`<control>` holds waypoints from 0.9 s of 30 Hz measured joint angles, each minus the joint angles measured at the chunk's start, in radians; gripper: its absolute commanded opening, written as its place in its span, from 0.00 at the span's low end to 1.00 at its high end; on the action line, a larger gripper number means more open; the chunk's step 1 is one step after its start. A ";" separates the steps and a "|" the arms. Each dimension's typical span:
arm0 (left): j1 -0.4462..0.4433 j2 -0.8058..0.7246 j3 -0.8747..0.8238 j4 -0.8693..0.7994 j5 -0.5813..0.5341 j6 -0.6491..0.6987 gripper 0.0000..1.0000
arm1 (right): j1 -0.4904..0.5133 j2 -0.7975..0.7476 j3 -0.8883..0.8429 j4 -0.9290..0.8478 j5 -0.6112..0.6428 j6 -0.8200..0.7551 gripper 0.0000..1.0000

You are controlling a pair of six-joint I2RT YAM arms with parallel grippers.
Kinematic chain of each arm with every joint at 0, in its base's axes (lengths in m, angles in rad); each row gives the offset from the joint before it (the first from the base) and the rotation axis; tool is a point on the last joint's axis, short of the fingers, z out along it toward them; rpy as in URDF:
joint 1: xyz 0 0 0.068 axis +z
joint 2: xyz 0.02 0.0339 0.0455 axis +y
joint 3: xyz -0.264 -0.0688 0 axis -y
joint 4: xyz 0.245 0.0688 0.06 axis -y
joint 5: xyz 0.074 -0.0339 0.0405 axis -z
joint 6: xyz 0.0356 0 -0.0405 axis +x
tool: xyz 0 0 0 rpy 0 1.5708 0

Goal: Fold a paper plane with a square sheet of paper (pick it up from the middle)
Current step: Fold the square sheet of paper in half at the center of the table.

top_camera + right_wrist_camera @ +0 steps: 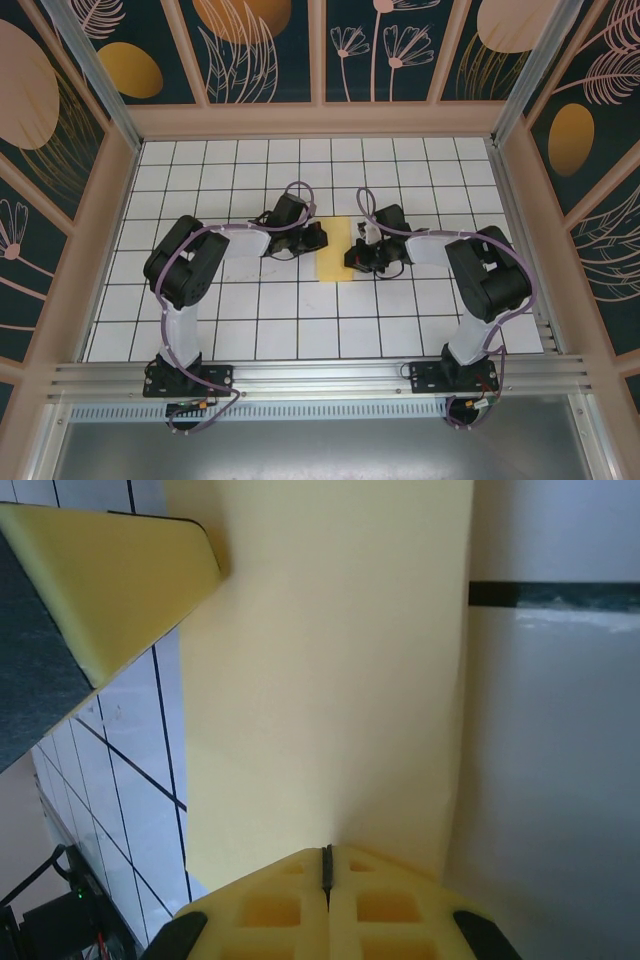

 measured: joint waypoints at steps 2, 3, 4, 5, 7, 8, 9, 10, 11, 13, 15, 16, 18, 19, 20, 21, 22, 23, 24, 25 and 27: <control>0.000 0.002 -0.003 0.003 0.000 -0.003 0.00 | 0.000 0.000 -0.003 -0.008 0.000 -0.008 0.00; 0.000 0.003 -0.004 0.005 0.000 -0.003 0.00 | 0.000 0.000 -0.004 -0.015 0.000 -0.011 0.00; 0.000 0.005 -0.005 0.008 0.000 -0.004 0.00 | 0.000 0.000 -0.004 -0.020 0.001 -0.017 0.00; 0.000 0.006 -0.005 0.009 0.000 -0.007 0.00 | 0.000 0.000 -0.005 -0.024 0.001 -0.021 0.00; 0.000 0.009 -0.005 0.011 0.001 -0.010 0.00 | 0.000 0.000 -0.005 -0.032 0.003 -0.027 0.00; 0.000 0.011 -0.005 0.012 0.002 -0.010 0.00 | 0.000 0.000 -0.005 -0.035 0.005 -0.030 0.00; 0.000 0.011 -0.005 0.012 0.002 -0.010 0.00 | 0.000 0.000 -0.005 -0.039 0.008 -0.032 0.00; 0.000 0.012 -0.005 0.012 0.002 -0.010 0.00 | 0.000 0.000 -0.005 -0.043 0.009 -0.034 0.00; 0.000 0.013 -0.005 0.013 0.002 -0.010 0.00 | 0.000 0.000 -0.005 -0.045 0.011 -0.034 0.00; 0.000 0.014 -0.005 0.013 0.002 -0.010 0.00 | 0.000 0.000 -0.005 -0.048 0.021 -0.038 0.00; -0.001 0.016 -0.005 0.016 0.003 -0.010 0.00 | 0.000 0.000 -0.005 -0.052 0.026 -0.044 0.00; -0.001 0.018 -0.005 0.016 0.003 -0.010 0.00 | 0.000 0.000 -0.005 -0.054 0.027 -0.047 0.00; -0.001 0.022 -0.005 0.017 0.003 -0.011 0.00 | 0.000 0.000 -0.005 -0.055 0.031 -0.052 0.00; -0.001 0.023 -0.005 0.018 0.003 -0.011 0.00 | 0.000 0.000 -0.005 -0.055 0.031 -0.053 0.00; -0.001 0.023 -0.005 0.018 0.003 -0.011 0.00 | 0.000 0.000 -0.006 -0.055 0.032 -0.053 0.00; -0.001 0.023 -0.005 0.018 0.003 -0.011 0.00 | 0.000 0.000 -0.006 -0.055 0.034 -0.053 0.00; -0.001 0.023 -0.005 0.018 0.003 -0.011 0.00 | 0.000 0.000 -0.008 -0.054 0.035 -0.054 0.00; -0.001 0.024 -0.005 0.019 0.003 -0.011 0.00 | 0.000 0.000 -0.010 -0.053 0.034 -0.056 0.00; -0.001 0.024 -0.005 0.019 0.003 -0.011 0.00 | 0.000 0.001 -0.010 -0.051 0.035 -0.059 0.00; -0.001 0.024 -0.005 0.019 0.002 -0.011 0.00 | 0.000 0.002 -0.011 -0.050 0.034 -0.061 0.00; -0.001 0.024 -0.005 0.019 0.000 -0.011 0.00 | -0.003 0.002 -0.018 -0.037 0.032 -0.069 0.00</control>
